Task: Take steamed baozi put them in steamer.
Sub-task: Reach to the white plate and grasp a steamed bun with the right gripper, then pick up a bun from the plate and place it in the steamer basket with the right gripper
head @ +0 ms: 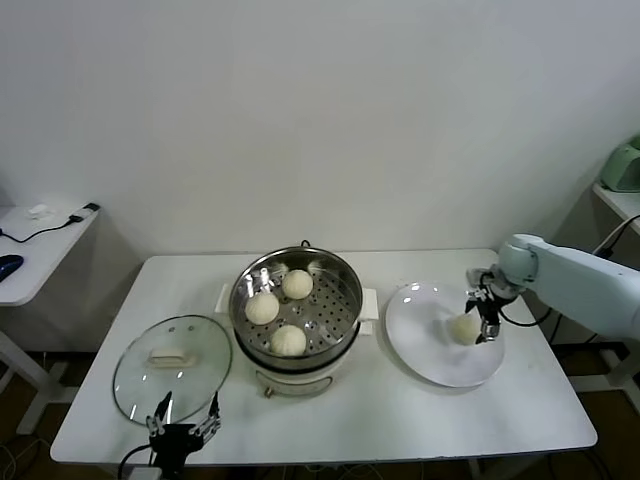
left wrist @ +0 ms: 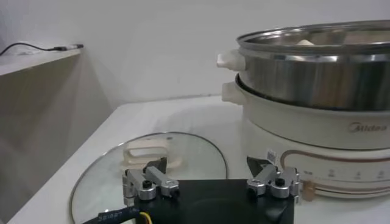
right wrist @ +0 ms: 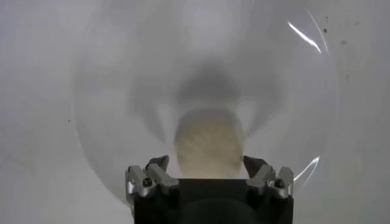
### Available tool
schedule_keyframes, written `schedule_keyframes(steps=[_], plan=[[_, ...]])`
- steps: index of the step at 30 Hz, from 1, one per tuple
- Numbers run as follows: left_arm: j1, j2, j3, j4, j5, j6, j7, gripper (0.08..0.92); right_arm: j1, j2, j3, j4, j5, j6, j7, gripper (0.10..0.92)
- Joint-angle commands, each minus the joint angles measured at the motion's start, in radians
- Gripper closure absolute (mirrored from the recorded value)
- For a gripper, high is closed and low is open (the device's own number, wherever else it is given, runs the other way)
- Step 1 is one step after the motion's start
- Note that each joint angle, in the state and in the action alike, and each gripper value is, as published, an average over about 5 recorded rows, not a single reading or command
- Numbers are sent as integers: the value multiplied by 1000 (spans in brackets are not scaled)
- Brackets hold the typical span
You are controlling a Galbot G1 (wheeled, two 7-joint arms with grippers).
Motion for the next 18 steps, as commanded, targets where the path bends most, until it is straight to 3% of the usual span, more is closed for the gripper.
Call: schedule_keyframes(steps=[1,8,18], plan=[[0,1,0,0,0,0,0,177,-40,10,37,-16,-21,-8,11,285],[5,1,2,-9,3,1,0,177,84,-19,-45,69,28,-15,6,373],[5,0,11,-23,5,5,0,177,693,17,-517,341,443,-55,6,389]])
